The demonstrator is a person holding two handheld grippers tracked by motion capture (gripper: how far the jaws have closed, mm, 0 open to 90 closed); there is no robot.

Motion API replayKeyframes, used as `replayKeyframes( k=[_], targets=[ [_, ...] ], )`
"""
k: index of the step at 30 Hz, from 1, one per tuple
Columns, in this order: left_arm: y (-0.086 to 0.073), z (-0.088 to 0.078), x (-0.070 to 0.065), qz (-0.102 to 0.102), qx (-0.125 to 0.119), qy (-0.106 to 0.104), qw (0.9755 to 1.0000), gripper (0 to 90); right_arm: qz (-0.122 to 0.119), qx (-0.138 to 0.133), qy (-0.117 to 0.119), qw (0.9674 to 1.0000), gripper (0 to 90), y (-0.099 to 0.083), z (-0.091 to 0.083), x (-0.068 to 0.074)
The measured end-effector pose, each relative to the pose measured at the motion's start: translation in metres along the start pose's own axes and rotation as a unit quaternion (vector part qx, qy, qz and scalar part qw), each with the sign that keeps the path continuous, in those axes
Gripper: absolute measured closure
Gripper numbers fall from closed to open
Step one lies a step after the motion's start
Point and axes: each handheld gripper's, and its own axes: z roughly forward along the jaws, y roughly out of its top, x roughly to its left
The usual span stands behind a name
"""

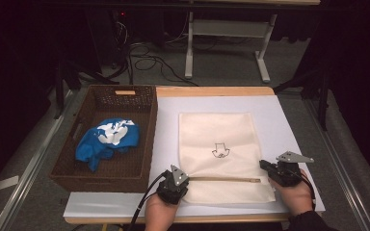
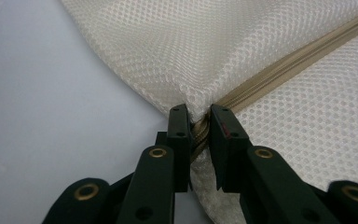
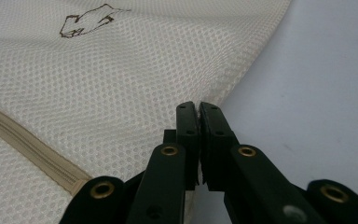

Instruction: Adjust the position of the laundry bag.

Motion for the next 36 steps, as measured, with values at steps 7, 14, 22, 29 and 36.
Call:
replayKeyframes(
  k=[7, 14, 22, 29, 36],
  targets=[
    [0.007, 0.011, -0.001, -0.002, -0.008, 0.006, 0.9999, 76.1, 0.013, -0.001, -0.008, 0.9999, 88.1, 0.003, 0.004, -0.012],
    [0.007, 0.011, -0.002, -0.003, -0.009, 0.007, 0.9999, 74.5, 0.013, 0.003, -0.008, 0.9999, 88.1, 0.002, 0.003, -0.015],
    [0.007, 0.011, -0.001, -0.004, -0.010, 0.011, 0.9999, 68.7, 0.011, 0.008, -0.008, 0.9999, 87.2, 0.001, 0.003, -0.015],
    [0.008, -0.002, 0.003, -0.021, -0.043, 0.005, 0.9989, 55.6, 0.019, -0.004, -0.009, 0.9998, 75.3, 0.002, -0.003, -0.018],
    [0.009, -0.029, 0.003, -0.014, -0.054, -0.015, 0.9983, 50.2, 0.025, -0.028, -0.004, 0.9993, 63.7, 0.000, -0.020, -0.012]
  ],
)
